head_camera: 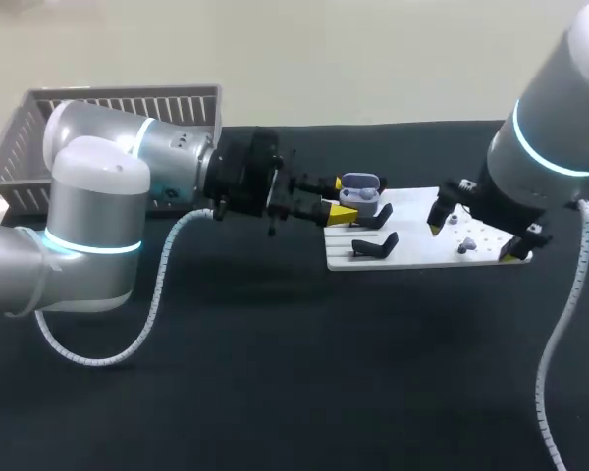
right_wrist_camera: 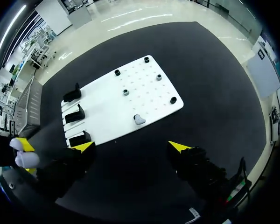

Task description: Pick up each earbud case from the left stands, insert the matching earbuds, close the lid, and place the case in the box.

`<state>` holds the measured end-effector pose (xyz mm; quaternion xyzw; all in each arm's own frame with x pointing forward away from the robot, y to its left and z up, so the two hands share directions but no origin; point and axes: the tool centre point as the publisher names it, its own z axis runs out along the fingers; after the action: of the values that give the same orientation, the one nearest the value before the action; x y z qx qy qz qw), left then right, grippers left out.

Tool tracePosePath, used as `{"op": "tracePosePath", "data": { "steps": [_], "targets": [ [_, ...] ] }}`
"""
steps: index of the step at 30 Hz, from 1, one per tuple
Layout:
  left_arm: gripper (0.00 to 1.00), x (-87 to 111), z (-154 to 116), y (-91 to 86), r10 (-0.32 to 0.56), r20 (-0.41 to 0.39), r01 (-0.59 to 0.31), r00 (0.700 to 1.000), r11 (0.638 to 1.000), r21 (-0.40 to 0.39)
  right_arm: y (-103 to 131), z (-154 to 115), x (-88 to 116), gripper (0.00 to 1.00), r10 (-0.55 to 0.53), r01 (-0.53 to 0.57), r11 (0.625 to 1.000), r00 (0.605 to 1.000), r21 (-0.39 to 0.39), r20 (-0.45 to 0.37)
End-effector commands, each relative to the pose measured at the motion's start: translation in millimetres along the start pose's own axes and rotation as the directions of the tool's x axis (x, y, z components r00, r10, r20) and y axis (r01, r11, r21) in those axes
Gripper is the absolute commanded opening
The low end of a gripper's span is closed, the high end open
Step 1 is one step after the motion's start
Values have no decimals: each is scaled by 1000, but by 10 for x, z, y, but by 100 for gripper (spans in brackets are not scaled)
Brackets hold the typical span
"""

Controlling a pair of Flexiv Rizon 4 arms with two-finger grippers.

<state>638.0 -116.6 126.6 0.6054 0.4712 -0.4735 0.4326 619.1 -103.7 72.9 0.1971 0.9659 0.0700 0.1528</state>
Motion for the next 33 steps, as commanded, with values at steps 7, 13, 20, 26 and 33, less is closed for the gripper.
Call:
{"op": "tracePosePath", "data": {
  "steps": [7, 13, 20, 26, 33],
  "targets": [
    [0, 7, 0, -1, 2, 2, -2, 1000, 1000, -2, -81, 279, -141, 62, 11, -11, 1000, 999, -2, -49],
    [0, 7, 0, -1, 2, 2, -2, 1000, 1000, -2, -136, 345, -190, 48, 16, -16, 1000, 998, -3, -63],
    [0, 7, 0, -1, 2, 2, -2, 1000, 1000, -2, -117, 380, -229, 45, 12, -12, 1000, 998, -5, -69],
    [0, 7, 0, -1, 2, 2, -2, 1000, 1000, -2, -98, 449, -233, 42, 9, -10, 1000, 997, 0, -83],
    [0, 7, 0, -1, 2, 2, -2, 1000, 1000, -2, -116, 512, -276, 37, 20, -19, 1000, 996, 13, -90]
  ]
}}
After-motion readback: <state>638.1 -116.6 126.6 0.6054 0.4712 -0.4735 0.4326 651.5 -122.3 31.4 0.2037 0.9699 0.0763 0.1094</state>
